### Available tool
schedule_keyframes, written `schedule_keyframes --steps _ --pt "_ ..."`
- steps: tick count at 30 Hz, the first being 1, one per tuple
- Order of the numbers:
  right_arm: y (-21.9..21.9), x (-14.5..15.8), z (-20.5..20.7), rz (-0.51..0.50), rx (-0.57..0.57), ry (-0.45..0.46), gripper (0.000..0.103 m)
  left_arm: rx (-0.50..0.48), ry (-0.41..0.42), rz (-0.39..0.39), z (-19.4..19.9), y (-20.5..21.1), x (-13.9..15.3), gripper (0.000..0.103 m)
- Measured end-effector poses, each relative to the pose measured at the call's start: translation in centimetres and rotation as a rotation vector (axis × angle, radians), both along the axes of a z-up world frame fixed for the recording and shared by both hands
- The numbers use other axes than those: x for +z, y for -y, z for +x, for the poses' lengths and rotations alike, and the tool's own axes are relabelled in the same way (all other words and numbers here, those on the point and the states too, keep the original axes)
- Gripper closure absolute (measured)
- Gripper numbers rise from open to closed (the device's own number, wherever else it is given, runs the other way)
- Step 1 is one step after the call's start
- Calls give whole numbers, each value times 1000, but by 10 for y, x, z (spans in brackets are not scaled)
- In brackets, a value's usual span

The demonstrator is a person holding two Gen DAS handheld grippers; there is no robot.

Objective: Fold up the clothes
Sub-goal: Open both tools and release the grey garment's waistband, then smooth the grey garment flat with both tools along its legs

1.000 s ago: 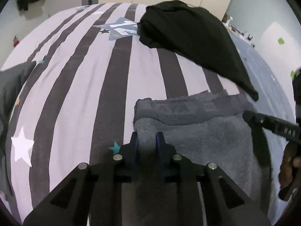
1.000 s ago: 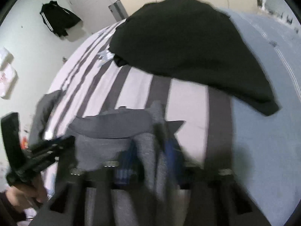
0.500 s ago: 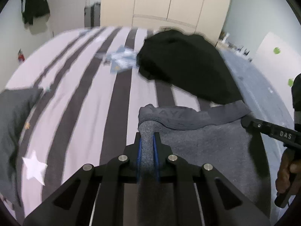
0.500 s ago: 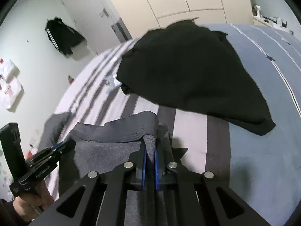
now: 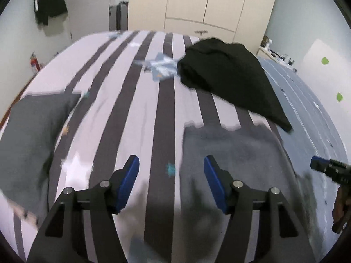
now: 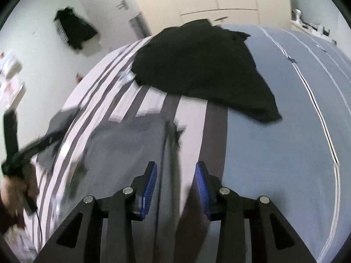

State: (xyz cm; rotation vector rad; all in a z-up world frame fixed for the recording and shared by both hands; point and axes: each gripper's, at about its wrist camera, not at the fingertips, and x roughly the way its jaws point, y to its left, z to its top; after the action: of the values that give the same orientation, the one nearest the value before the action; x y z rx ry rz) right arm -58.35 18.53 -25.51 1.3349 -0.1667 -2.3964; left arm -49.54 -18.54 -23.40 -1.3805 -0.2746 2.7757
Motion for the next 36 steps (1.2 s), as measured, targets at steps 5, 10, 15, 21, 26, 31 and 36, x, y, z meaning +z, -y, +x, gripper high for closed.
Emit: schedule_keyframes --steps 5,10,15,21,26,31,36 --pt "-7 1 106 -21 43 95 70 41 132 103 100 -4 -13 45" --pt "-14 -13 200 -60 65 208 70 77 231 139 195 -21 -22 45" --pt "-16 -33 257 -79 77 269 69 120 276 190 260 -36 -24 44" --pt "-13 -49 278 -62 101 254 69 92 293 195 276 -54 -50 45" --pt "-3 -57 287 -48 127 221 100 16 250 184 275 -66 -58 97" --pt "-10 -45 290 -66 65 187 101 1 136 216 284 -66 -20 100" --pt "-24 8 296 -107 60 95 101 6 95 185 299 -59 7 100"
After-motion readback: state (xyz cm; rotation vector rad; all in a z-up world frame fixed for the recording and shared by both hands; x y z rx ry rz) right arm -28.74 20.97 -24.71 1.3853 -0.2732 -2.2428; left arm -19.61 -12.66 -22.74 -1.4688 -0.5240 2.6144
